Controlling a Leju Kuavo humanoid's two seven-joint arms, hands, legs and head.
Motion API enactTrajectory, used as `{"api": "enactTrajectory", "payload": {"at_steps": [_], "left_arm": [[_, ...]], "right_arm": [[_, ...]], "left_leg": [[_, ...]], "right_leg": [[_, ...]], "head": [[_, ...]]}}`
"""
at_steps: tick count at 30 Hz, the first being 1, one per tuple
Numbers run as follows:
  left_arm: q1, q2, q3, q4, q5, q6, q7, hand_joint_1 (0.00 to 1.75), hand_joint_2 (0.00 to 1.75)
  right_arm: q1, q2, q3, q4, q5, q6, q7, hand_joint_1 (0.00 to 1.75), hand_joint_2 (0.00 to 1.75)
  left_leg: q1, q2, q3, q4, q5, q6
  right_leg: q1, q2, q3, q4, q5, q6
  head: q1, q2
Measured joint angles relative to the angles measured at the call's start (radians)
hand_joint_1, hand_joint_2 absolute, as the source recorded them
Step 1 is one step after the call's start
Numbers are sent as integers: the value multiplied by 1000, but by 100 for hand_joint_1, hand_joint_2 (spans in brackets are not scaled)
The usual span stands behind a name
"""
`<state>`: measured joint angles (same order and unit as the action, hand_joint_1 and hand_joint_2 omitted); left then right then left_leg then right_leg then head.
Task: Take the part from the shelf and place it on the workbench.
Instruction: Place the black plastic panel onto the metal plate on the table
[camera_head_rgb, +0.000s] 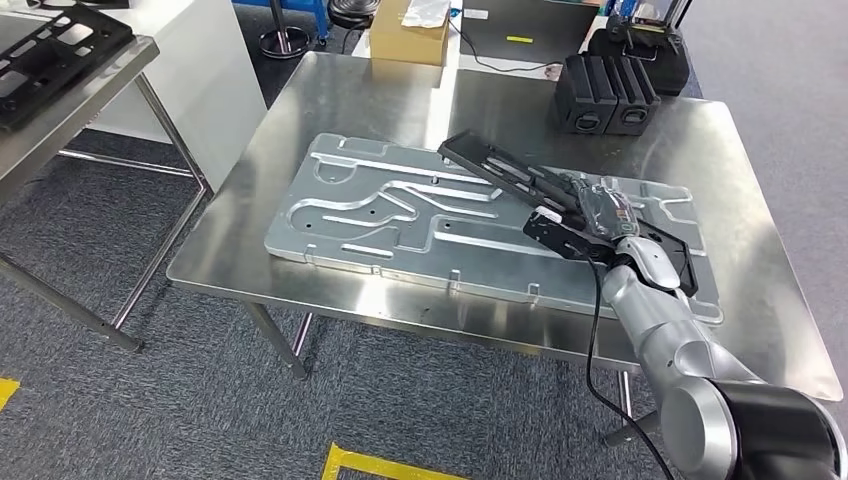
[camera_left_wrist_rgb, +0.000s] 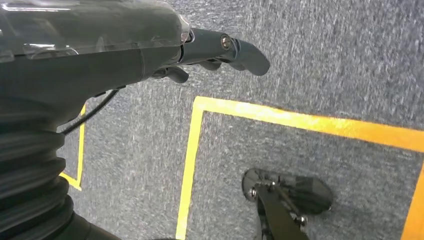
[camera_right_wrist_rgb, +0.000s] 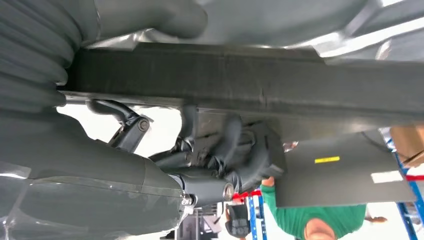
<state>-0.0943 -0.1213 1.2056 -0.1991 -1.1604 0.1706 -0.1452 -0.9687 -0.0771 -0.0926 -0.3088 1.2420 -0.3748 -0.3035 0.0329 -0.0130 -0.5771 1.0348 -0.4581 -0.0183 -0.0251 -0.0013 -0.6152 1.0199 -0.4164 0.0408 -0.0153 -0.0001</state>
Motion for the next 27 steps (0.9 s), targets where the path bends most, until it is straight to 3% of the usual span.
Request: {"api": "enactTrajectory", "payload": {"at_steps": [2, 5, 6, 7, 8, 11, 13, 16, 18, 20, 22, 23, 25, 27], "left_arm": [[-1, 0, 0, 0, 4, 0, -9, 0, 175], [-1, 1, 0, 0, 9, 0, -22, 0, 175], [-1, 1, 0, 0, 10, 0, -26, 0, 175], [0, 1, 1, 0, 10, 0, -29, 0, 175], [0, 1, 1, 0, 10, 0, -34, 0, 175], [-1, 0, 1, 0, 11, -2, -45, 0, 175], [-2, 0, 1, 0, 13, -3, -52, 0, 175], [-2, 2, 2, 0, 15, 0, -59, 0, 175], [-2, 4, 2, 0, 17, 5, -64, 0, 175], [-1, 4, 2, 0, 19, 9, -68, 0, 175], [0, 5, 3, 0, 21, 14, -73, 0, 175], [0, 6, 3, 0, 24, 17, -76, 0, 175], [0, 9, 5, 0, 28, 24, -82, 0, 175], [0, 10, 6, 0, 30, 29, -89, 0, 175]], "right_arm": [[6, -3, -5, 3, -3, -2, 3, 0, 175], [10, -9, -14, 7, -11, -4, 5, 0, 175], [12, -11, -18, 9, -14, -4, 6, 0, 175], [14, -14, -22, 10, -17, -4, 6, 0, 175], [16, -17, -26, 12, -19, -5, 6, 0, 175], [11, -28, -37, 12, -28, -10, 7, 0, 175], [6, -37, -45, 12, -35, -16, 7, 0, 175], [5, -47, -58, 12, -45, -22, 12, 0, 175], [3, -54, -67, 12, -55, -26, 17, 0, 175], [1, -59, -79, 12, -70, -29, 20, 0, 175], [1, -65, -96, 13, -98, -24, 23, 0, 175], [0, -69, -108, 13, -120, -13, 24, 0, 175], [-6, -78, -142, 13, -185, 28, 28, 0, 175], [-16, -91, -182, 12, -251, 74, 31, 0, 175]], "left_leg": [[-2, 2, -3, -4, 8, 17], [-12, 3, -10, -6, 13, 34], [-16, 3, -11, -6, 13, 36], [-20, 3, -12, -6, 13, 38], [-24, 3, -11, -6, 13, 39], [-35, 2, -8, -5, 10, 40], [-37, 3, -10, -5, 8, 36], [-38, 5, -11, -2, 0, 22], [-38, 6, -35, 57, -39, 12], [-32, 7, -95, 184, -99, 4], [-26, 7, -140, 270, -119, -3], [-24, 7, -137, 258, -100, -4], [-21, 7, -82, 133, -29, -4], [-22, 7, -31, 22, 11, 4]], "right_leg": [[-5, 0, -13, 26, -21, 7], [-2, 0, -101, 209, -116, 7], [0, 1, -130, 267, -135, 5], [3, 1, -144, 293, -135, 2], [7, 1, -137, 276, -114, -5], [21, 0, -45, 82, -21, -35], [30, -1, -15, 16, -7, -46], [25, 0, -9, 2, -4, -51], [17, -2, -2, -9, 0, -58], [17, -3, 0, -10, 0, -61], [17, -2, 0, -8, -1, -60], [17, -2, 0, -6, -2, -59], [15, -1, 0, 0, -7, -53], [17, -1, -4, 8, -11, -44]], "head": [[2, 0], [6, 0], [6, 0], [6, 0], [6, 0], [5, 0], [5, 0], [6, 0], [3, 0], [2, 0], [2, 0], [2, 0], [1, 0], [2, 0]]}}
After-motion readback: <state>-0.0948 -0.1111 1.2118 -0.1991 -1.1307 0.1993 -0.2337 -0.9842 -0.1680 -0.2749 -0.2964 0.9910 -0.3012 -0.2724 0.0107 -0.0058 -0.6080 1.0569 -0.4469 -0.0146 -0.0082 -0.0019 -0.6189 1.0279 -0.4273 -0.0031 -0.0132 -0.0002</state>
